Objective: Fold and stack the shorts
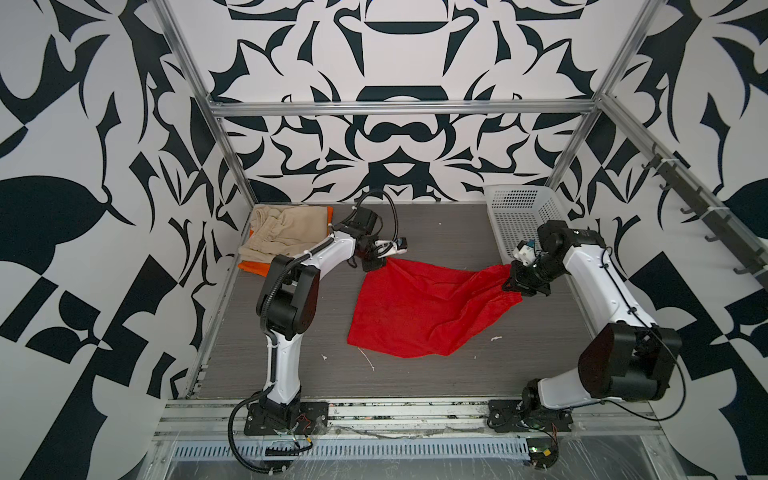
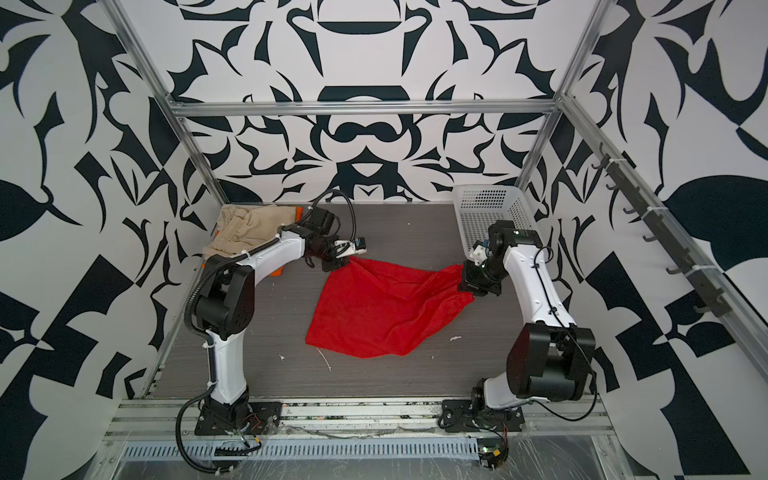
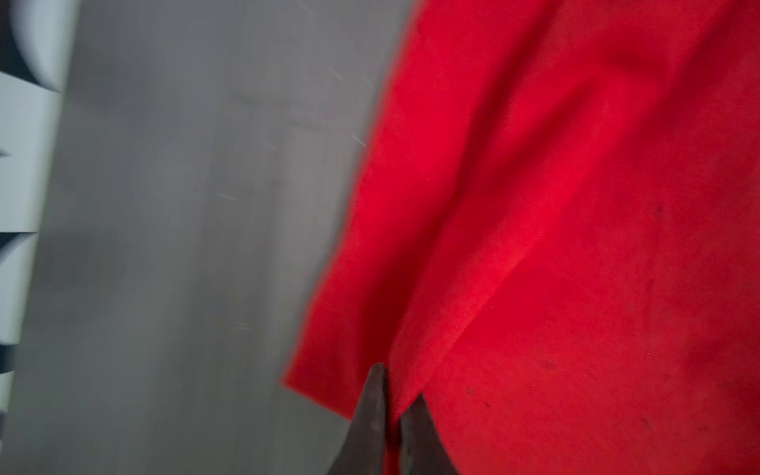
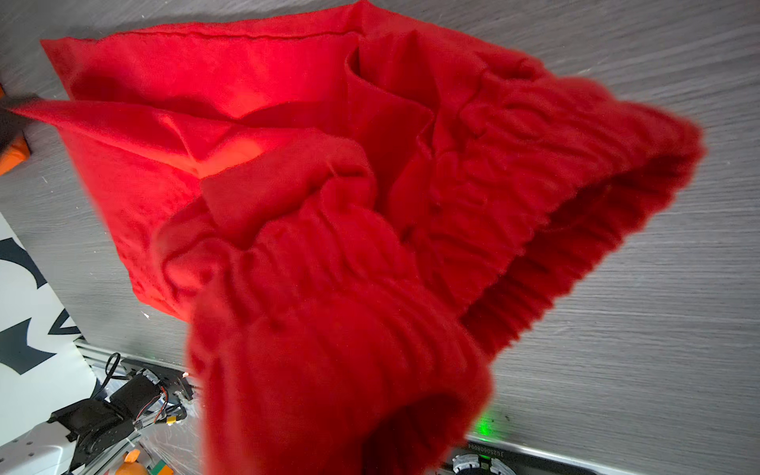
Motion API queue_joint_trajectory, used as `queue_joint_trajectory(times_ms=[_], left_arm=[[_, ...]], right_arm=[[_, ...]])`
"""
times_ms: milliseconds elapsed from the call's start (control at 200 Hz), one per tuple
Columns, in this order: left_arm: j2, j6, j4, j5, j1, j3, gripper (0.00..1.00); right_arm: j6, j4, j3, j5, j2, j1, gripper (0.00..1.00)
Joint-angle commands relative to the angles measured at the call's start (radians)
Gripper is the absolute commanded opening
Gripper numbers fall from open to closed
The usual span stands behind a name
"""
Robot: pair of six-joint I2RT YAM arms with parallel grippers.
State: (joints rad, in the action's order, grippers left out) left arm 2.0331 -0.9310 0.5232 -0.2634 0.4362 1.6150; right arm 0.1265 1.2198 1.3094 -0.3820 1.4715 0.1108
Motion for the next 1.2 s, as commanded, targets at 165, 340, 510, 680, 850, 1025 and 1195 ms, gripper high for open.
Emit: queue_joint_trajectory(times_ms=[165,340,510,680,850,1025,1195], left_arm=[[0.333,0.343,0.308,0.051,-0.048,0.468,0.16],[0.436,0.533,0.335,0.095,-0.06,0.599,0.66],[0.298,0.727,0.239,0.094,-0.093,0.513,0.81],[0.132,0.943,0.214,0.081,-0.128,0.337,0.8],[-0.013,1.137,0.121,0.025,-0.191,0.107,0.78],[-0.128,1.273,0.069,-0.021,-0.242,-0.047,0.81],[-0.227,1.372,0.008,-0.112,-0.25,-0.167,0.91]], right_arm=[[-0.011,0.038,0.038,0.04,-0.049,-0.034,0.0],[0.039,0.034,0.077,0.099,-0.03,-0.097,0.0],[0.12,0.073,0.243,0.229,0.019,-0.217,0.0],[0.175,0.143,0.493,0.352,0.136,-0.41,0.0],[0.208,0.184,0.747,0.391,0.351,-0.644,0.01],[0.217,0.112,0.992,0.253,0.666,-0.823,0.12],[0.211,0.076,1.253,0.133,0.899,-0.867,0.66]])
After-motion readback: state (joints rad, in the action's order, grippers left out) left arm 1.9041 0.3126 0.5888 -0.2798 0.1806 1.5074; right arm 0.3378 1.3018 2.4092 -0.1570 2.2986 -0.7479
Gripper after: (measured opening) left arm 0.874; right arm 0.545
